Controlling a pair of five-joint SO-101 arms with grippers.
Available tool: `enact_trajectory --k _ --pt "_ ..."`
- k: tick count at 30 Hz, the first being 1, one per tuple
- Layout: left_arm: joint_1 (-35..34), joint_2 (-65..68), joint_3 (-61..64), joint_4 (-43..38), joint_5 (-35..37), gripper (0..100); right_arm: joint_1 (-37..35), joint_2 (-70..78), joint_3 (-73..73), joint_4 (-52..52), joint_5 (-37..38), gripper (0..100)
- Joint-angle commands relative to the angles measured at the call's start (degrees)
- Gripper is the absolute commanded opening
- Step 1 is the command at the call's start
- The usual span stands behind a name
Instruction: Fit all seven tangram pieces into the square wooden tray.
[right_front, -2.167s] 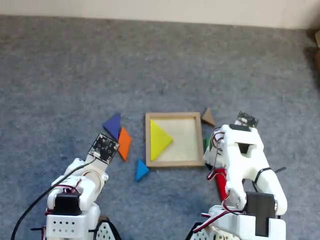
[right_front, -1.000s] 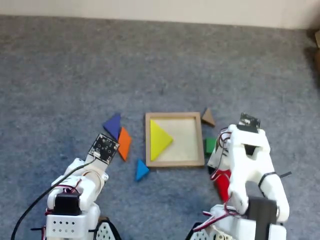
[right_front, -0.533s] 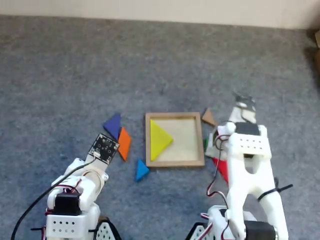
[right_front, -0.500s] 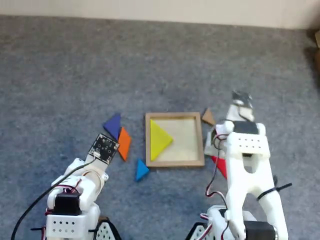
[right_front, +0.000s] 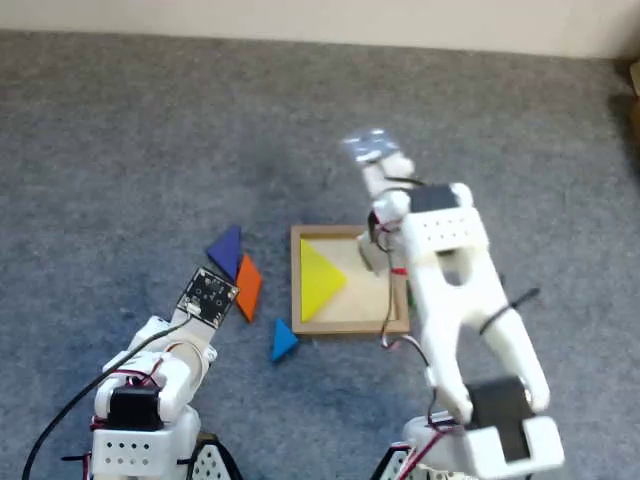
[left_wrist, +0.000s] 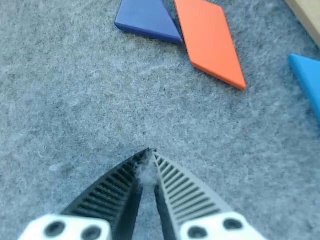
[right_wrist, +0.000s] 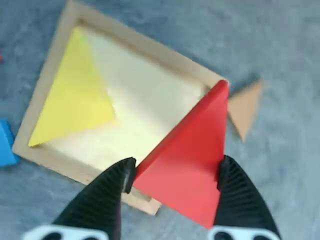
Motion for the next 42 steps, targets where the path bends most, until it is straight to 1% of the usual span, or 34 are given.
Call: enact_trajectory --k 1,9,13,15,17,21,26,27,29,33,38,42 --pt "-0.4 -1.27 1.27 0.18 -0.44 1 -3.03 3.3 -6.81 0.4 7.65 11.7" --pt "-0.4 -1.27 1.27 0.18 -0.44 1 -6.55 12.62 -12.97 0.04 20.57 11.7" --pt "-0.4 -1.27 1.27 0.18 -0.44 1 -7.25 14.81 -15.16 0.04 27.78 11.7" --pt "-0.4 -1.27 1.27 0.18 -0.44 1 -7.25 15.52 -16.4 -0.04 30.24 11.7" --pt "-0.4 -1.27 1.27 0.18 -0.44 1 -7.25 16.22 -17.27 -0.04 31.38 11.9" --pt "-0.4 -1.27 1.27 0.18 -0.44 1 -7.25 16.13 -17.71 0.13 31.21 12.0" --pt "-0.4 -1.27 1.27 0.18 -0.44 1 -6.81 10.51 -17.36 0.48 31.12 11.6" --pt "-0.4 -1.27 1.27 0.18 -0.44 1 -6.55 8.66 -17.27 0.57 30.42 11.5" --pt "-0.4 -1.27 1.27 0.18 -0.44 1 -5.76 5.49 -15.69 1.8 25.32 10.1" --pt "-0.4 -1.27 1.27 0.18 -0.44 1 -4.97 1.36 -12.35 4.88 15.65 0.2" --pt "-0.4 -1.27 1.27 0.18 -0.44 1 -3.03 0.57 -6.2 5.58 8.26 0.5" --pt "-0.4 -1.27 1.27 0.18 -0.44 1 -1.27 0.57 -2.33 3.91 5.45 0.5"
